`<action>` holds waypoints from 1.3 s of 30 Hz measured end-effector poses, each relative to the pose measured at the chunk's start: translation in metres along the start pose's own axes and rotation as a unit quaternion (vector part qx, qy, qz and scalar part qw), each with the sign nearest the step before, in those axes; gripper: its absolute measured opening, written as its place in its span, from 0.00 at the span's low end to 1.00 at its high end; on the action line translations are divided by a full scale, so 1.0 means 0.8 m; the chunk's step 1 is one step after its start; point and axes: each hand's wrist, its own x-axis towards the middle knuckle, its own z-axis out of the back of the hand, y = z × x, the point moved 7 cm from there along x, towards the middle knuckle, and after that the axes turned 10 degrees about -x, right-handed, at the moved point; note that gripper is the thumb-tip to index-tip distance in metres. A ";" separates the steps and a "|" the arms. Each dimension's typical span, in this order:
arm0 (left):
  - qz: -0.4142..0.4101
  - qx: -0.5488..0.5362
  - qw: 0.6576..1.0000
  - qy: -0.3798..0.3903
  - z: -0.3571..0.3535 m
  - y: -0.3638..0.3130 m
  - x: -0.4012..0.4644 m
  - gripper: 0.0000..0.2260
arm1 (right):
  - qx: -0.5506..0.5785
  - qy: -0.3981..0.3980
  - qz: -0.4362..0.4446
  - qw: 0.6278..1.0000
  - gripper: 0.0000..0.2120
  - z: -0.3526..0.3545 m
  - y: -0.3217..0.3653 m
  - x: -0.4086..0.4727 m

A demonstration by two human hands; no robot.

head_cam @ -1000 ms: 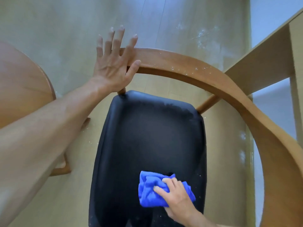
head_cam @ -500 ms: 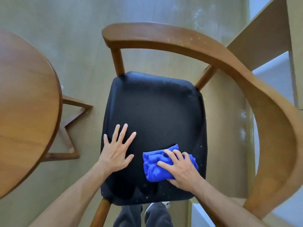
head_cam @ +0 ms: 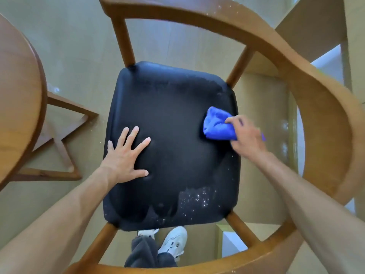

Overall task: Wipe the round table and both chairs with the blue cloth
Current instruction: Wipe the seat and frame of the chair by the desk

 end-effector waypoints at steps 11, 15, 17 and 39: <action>-0.006 -0.012 1.000 -0.011 0.002 -0.003 0.000 0.46 | 0.097 0.202 -0.088 0.971 0.21 -0.078 0.004 -0.102; -0.008 -0.015 1.000 -0.011 0.004 -0.003 0.000 0.46 | -0.036 0.272 -0.006 0.962 0.20 -0.091 0.067 -0.168; -0.011 -0.015 1.000 -0.012 0.003 -0.001 0.001 0.46 | -0.074 0.299 0.070 0.949 0.20 -0.099 0.100 -0.192; -0.017 -0.041 0.999 -0.018 0.002 -0.001 0.000 0.46 | -0.153 0.275 0.439 0.841 0.21 -0.095 0.224 -0.222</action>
